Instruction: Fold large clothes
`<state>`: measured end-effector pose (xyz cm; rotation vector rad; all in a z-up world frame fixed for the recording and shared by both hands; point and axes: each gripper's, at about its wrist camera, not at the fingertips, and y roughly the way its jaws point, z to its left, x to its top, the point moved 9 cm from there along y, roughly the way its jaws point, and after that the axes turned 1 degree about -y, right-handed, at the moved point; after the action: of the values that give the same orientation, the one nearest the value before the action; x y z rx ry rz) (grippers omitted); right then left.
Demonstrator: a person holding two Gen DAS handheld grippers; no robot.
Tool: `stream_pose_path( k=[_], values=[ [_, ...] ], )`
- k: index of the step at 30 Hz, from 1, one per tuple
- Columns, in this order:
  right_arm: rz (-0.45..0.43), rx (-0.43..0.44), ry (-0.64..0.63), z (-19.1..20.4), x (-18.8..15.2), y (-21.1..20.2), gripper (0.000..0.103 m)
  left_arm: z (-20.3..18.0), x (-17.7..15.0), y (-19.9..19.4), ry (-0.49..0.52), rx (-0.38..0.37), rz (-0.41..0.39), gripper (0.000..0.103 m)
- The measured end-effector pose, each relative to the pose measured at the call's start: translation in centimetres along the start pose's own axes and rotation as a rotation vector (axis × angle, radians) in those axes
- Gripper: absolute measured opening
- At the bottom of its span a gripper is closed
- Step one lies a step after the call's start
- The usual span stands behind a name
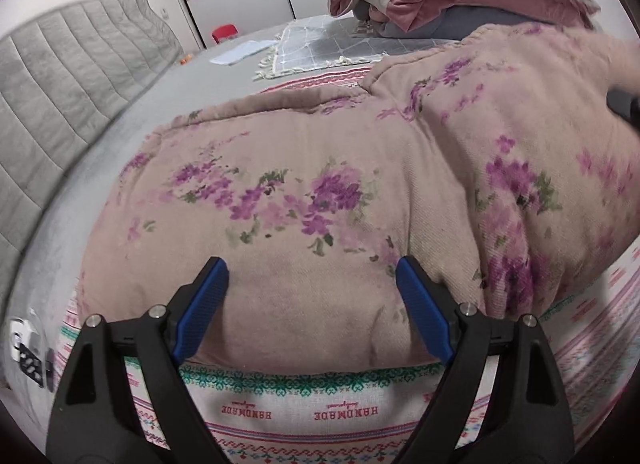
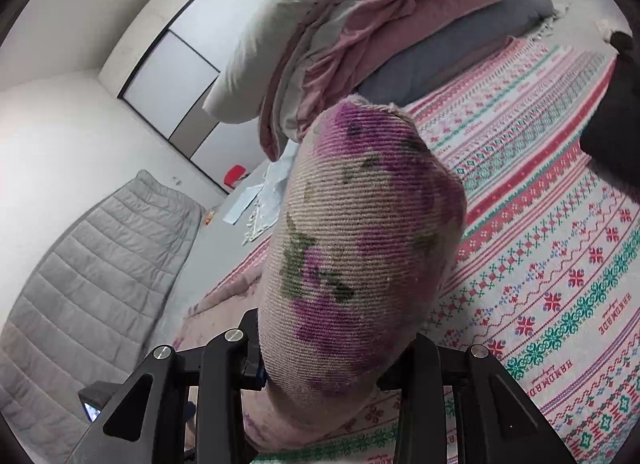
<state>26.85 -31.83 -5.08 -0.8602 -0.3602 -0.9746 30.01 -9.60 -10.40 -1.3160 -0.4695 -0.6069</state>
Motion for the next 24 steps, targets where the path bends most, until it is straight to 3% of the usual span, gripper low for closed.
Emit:
stream_pose_path(
  k=[4,9,15,19,24],
  values=[
    [0.004,0.018,0.050,-0.9,0.2,0.0,0.036,1.8,1.8,-0.3,-0.076,-0.088,0.049,0.087],
    [0.002,0.035,0.061,-1.1,0.5,-0.4,0.036,2.8,6.5,2.0,-0.074,-0.016,0.043,0.087],
    [0.004,0.031,0.049,-0.8,0.7,-0.3,0.036,1.4,11.6,11.1,-0.034,0.039,0.238,0.087],
    [0.017,0.023,0.049,-0.8,0.7,0.0,0.036,1.4,11.3,15.3,-0.054,0.127,0.320,0.087],
    [0.025,0.011,0.034,-0.6,0.7,0.2,0.036,2.3,10.8,15.1,-0.140,0.052,0.327,0.087]
  ],
)
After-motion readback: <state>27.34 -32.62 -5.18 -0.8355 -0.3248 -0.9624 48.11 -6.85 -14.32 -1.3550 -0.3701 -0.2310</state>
